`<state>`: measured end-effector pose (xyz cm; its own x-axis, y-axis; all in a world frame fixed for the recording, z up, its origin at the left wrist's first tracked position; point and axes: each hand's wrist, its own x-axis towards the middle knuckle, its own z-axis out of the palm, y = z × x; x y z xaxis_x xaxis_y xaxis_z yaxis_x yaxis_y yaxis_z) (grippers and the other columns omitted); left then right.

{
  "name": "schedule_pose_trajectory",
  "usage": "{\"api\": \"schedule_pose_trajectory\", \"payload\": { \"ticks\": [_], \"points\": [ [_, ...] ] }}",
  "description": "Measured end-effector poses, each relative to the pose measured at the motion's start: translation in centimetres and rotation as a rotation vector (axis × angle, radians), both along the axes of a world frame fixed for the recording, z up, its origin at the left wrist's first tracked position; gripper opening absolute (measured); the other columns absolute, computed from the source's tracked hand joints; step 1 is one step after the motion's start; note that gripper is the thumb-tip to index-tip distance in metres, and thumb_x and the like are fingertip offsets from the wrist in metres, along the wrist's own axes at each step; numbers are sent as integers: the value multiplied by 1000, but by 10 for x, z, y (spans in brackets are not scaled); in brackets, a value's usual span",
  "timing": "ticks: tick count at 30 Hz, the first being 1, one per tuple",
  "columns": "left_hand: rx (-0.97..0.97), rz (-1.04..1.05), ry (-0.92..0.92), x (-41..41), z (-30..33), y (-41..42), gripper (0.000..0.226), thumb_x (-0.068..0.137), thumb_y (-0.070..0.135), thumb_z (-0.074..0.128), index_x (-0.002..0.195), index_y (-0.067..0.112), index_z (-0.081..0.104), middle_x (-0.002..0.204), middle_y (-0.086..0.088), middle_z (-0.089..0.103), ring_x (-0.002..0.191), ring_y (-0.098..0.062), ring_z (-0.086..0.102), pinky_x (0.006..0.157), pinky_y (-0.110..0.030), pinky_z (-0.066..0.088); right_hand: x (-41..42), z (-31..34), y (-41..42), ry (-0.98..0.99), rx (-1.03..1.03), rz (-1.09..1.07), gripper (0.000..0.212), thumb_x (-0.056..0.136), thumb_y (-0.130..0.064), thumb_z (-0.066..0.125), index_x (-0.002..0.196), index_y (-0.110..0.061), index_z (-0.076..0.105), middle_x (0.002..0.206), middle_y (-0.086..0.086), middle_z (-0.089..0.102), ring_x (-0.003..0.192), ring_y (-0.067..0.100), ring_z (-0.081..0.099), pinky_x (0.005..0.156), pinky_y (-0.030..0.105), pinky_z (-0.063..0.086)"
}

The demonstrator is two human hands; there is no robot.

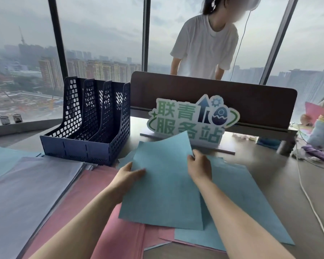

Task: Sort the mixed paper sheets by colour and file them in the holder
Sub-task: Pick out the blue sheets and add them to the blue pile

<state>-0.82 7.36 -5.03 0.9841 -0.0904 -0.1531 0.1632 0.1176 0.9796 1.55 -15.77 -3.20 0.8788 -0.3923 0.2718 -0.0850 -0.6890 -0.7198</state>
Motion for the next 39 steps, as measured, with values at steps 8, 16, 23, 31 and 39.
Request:
{"api": "schedule_pose_trajectory", "payload": {
  "ticks": [8, 16, 23, 31, 39],
  "points": [
    [316, 171, 34, 18, 10, 29, 24, 75, -9, 61, 95, 5, 65, 92, -17, 73, 81, -35, 71, 78, -49, 59, -13, 4, -8, 720, -381, 71, 48, 67, -43, 56, 106, -16, 65, 108, 6, 67, 104, 28, 65, 85, 30, 48],
    [391, 196, 104, 10, 3, 53, 34, 58, -3, 64, 92, 3, 63, 90, -21, 72, 80, -37, 70, 76, -51, 59, 26, -40, 17, 906, -401, 57, 90, 25, -43, 53, 110, -13, 60, 111, 13, 65, 103, 35, 64, 96, 50, 48],
    [303, 206, 133, 3, 1, 58, 32, 60, -3, 66, 91, 6, 63, 89, -22, 71, 77, -38, 69, 76, -50, 57, 23, -28, 28, 864, -408, 75, 74, 49, -41, 54, 118, -16, 61, 124, 9, 62, 112, 36, 61, 100, 53, 45],
    [267, 194, 148, 1, 0, 62, 29, 67, -11, 61, 92, 4, 66, 90, -21, 71, 77, -37, 68, 70, -44, 57, 56, -58, 17, 904, -510, 83, 95, 35, -29, 50, 128, -12, 59, 129, 13, 60, 112, 41, 60, 99, 57, 46],
    [223, 176, 137, 0, -2, 64, 35, 67, -10, 61, 99, 2, 66, 90, -20, 72, 78, -38, 70, 71, -45, 58, -5, 4, 18, 708, -596, -95, 70, 90, -20, 49, 153, -18, 20, 143, 7, 49, 128, 32, 51, 94, 40, 49]
  ]
}}
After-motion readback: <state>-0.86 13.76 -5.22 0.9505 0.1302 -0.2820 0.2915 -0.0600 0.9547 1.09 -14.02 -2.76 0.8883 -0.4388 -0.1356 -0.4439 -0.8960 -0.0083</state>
